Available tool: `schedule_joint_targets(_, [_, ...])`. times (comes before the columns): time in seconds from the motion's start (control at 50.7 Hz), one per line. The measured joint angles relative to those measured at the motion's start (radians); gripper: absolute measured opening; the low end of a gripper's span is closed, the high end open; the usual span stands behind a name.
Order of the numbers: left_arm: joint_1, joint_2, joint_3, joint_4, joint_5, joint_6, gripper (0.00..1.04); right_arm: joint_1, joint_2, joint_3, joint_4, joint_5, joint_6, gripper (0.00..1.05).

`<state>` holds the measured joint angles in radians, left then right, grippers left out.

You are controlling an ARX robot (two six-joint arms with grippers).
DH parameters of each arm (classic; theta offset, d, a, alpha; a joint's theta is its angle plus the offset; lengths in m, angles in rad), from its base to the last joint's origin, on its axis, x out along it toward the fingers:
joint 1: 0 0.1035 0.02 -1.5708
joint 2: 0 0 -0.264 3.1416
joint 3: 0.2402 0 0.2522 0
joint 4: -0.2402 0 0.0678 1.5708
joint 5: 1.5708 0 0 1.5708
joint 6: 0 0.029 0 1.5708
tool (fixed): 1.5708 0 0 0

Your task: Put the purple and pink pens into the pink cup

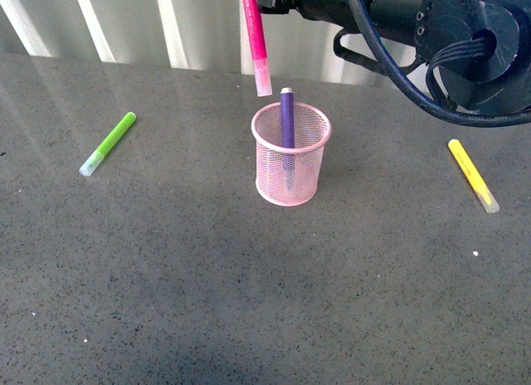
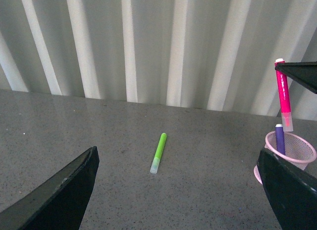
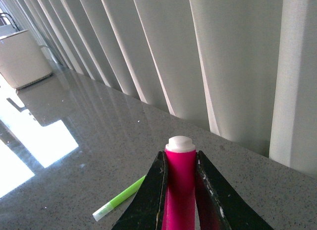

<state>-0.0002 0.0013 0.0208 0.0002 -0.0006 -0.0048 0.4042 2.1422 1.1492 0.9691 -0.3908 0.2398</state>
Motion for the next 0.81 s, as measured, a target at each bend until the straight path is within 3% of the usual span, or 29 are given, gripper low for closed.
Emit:
schedule_joint_targets(0.138, [0.000,0.000,0.000,0.000,0.000,0.000,0.98,-0.006,0.013,0.000,-0.003,0.003,0.000,0.11])
schedule_joint_targets(0.71, [0.000,0.000,0.000,0.000,0.000,0.000,0.98,-0.052,0.014,0.000,0.006,0.007,0.031,0.99])
schedule_joint_targets(0.808, [0.000,0.000,0.000,0.000,0.000,0.000,0.98,-0.056,0.014,0.000,0.013,0.016,0.033,0.97])
